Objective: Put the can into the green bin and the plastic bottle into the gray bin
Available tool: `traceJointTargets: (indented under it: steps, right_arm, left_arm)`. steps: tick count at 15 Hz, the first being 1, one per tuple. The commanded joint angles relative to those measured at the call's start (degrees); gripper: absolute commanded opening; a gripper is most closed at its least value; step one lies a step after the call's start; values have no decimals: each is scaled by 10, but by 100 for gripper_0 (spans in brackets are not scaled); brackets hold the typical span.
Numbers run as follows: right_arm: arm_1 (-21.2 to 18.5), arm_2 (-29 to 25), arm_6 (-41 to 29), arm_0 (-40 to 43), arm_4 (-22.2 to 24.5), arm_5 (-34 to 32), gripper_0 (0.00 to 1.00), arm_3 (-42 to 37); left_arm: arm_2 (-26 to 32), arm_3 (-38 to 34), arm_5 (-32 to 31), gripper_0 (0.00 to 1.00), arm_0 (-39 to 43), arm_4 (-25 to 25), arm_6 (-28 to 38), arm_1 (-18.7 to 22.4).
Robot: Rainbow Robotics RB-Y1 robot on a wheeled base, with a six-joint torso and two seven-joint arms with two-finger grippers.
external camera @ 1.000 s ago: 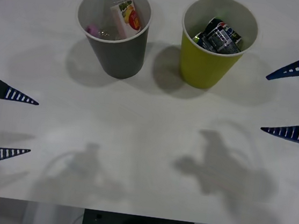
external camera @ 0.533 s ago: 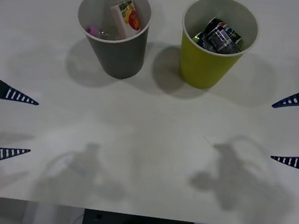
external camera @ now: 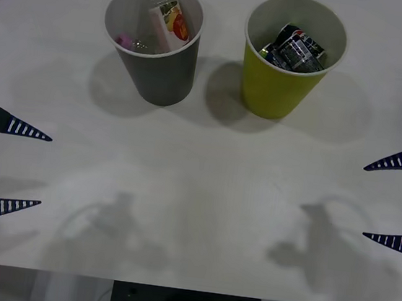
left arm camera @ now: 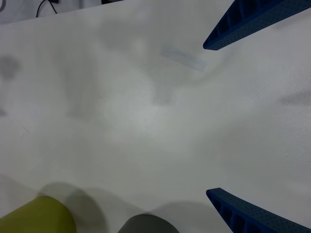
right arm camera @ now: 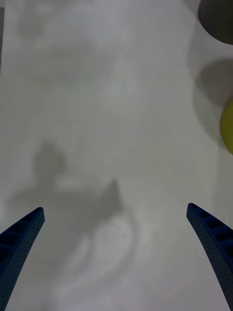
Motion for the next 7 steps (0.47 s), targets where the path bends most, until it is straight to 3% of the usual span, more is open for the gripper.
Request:
traceJointTargets:
  steps: [1,7]
  right_arm:
    - [5,0,10,8,5,0,100,0]
    - [4,-2,17,8,5,0,100,0]
  left_arm:
    - [0,0,0,98,0,0,0,0]
    - [0,0,0,98,0,0,0,0]
